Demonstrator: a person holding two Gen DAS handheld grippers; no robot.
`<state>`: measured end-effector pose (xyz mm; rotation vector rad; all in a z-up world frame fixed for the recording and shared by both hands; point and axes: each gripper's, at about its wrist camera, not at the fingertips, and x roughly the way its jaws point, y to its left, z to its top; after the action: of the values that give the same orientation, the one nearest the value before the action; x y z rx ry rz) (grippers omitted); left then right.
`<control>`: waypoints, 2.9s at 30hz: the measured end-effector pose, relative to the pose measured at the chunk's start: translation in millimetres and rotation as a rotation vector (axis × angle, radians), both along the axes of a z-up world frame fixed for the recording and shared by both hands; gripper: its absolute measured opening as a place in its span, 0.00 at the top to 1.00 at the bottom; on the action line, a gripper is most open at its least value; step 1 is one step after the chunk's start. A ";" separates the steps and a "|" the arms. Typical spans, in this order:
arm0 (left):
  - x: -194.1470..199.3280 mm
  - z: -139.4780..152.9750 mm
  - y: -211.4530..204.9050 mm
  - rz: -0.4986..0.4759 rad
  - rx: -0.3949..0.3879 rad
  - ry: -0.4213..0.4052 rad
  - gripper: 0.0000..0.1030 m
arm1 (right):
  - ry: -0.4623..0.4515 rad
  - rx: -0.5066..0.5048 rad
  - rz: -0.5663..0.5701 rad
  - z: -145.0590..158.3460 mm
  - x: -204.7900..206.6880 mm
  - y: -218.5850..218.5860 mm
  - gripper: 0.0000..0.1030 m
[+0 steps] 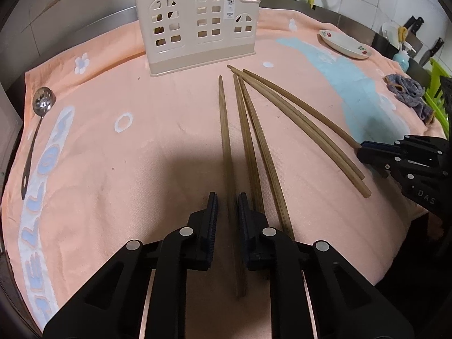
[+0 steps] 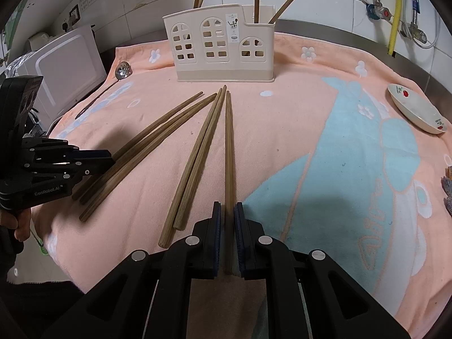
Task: Organize utensils
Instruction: 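Close the right tool on a chopstick while the left tool closes on another, then lift both held chopsticks up over the white holder, then lower both chopsticks into the holder and open both tools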
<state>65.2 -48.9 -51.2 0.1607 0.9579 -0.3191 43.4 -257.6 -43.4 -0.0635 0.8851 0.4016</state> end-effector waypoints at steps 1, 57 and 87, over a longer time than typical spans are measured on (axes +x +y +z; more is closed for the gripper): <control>-0.3 0.0 -1.7 0.005 0.006 -0.006 0.87 | -0.003 0.000 -0.002 -0.1 -0.2 0.3 0.91; 72.7 219.7 30.9 0.005 -0.138 -0.465 0.95 | -0.394 0.137 0.107 257.9 94.9 -12.4 0.93; 171.0 231.6 26.5 0.086 -0.121 -0.556 0.95 | -0.429 0.155 0.025 271.1 183.2 0.9 0.93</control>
<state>236.2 -22.5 180.4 0.0891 0.3930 -0.2338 226.6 -256.7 227.7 -0.0169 0.4297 0.4577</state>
